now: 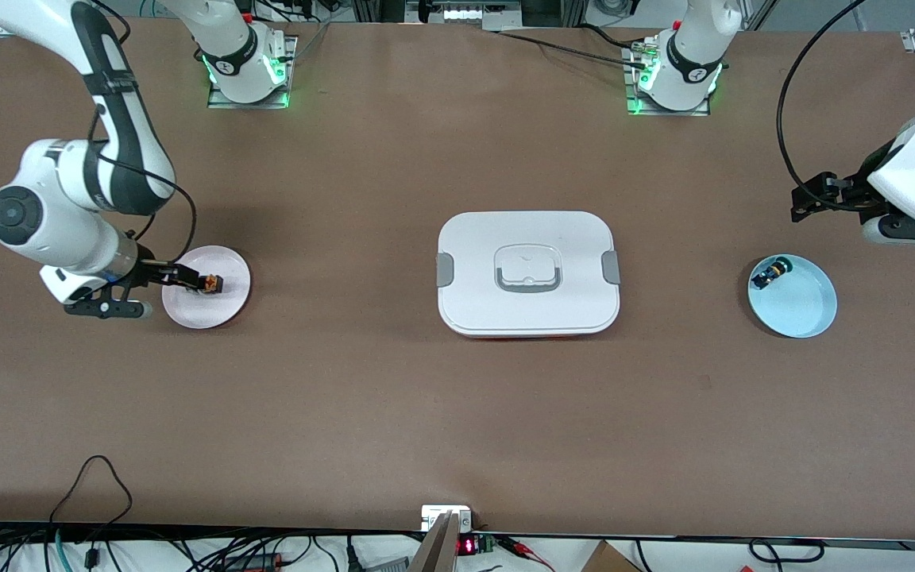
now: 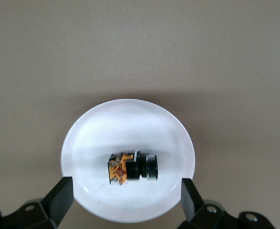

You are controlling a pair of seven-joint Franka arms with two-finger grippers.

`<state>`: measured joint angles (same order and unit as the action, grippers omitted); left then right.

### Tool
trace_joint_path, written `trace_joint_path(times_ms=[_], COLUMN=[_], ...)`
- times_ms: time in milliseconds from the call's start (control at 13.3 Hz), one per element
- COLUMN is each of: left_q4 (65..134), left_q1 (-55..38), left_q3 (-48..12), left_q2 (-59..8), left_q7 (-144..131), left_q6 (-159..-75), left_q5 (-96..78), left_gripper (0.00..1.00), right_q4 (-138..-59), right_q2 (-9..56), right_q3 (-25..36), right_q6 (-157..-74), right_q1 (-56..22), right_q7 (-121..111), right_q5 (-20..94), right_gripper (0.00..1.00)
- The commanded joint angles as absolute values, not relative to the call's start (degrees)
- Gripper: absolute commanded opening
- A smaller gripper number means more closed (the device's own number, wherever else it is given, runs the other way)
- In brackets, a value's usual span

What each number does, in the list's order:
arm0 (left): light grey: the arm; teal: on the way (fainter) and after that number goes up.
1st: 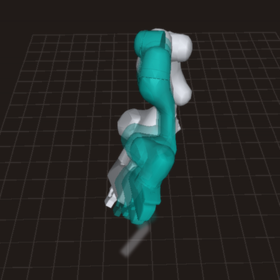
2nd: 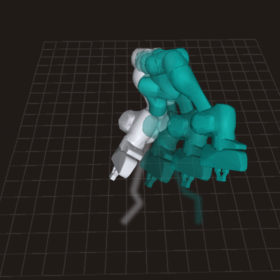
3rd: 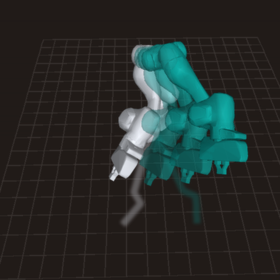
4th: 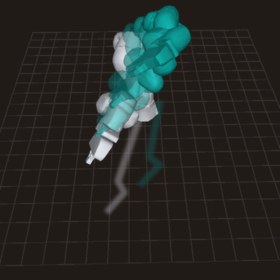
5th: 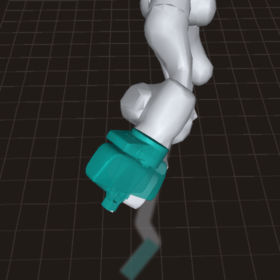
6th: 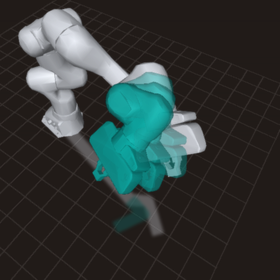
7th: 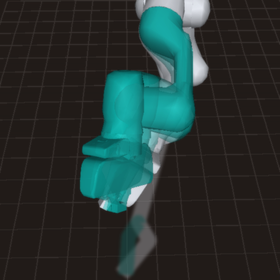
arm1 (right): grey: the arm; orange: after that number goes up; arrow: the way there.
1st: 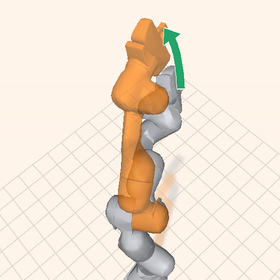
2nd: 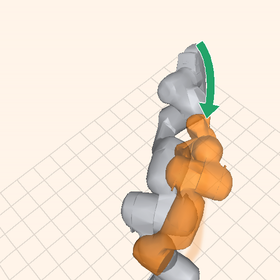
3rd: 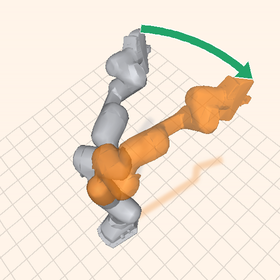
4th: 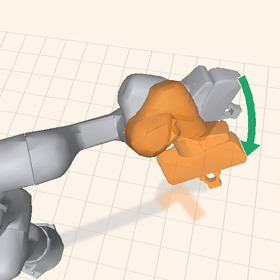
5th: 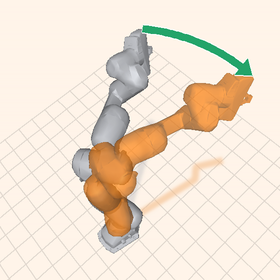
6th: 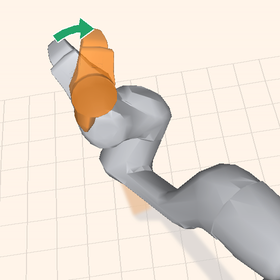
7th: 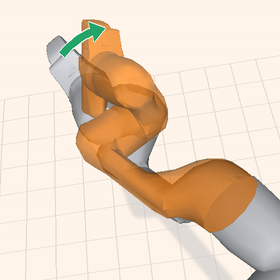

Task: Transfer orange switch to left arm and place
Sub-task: 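Move the right gripper down over the switch on the white plate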

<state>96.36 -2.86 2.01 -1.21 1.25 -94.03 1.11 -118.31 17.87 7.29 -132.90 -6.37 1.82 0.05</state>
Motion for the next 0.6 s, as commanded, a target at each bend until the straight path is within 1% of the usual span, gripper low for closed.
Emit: trace_joint_path(times_ms=[0,302,528], left_q4=[96.1,96.0,96.0], left_q1=[-2.9,-2.9,-2.9], left_q3=[2.1,2.1,2.1], left_q2=[-1.1,-1.1,-1.1], left_q7=[2.1,2.1,2.1], left_q6=[-93.6,-93.6,-93.6], left_q5=[2.3,2.3,2.3], left_gripper=[1.0,1.0,1.0], right_q4=[-122.4,-122.5,-122.4], right_q2=[19.2,22.8,24.0], right_q3=[7.0,7.0,7.0], right_q6=[-137.9,-141.8,-142.0], right_q1=[-6.2,-5.5,-4.9], right_q7=[1.4,-1.1,-2.2], right_q5=[-0.4,-0.4,-0.4], right_gripper=[1.0,1.0,1.0])
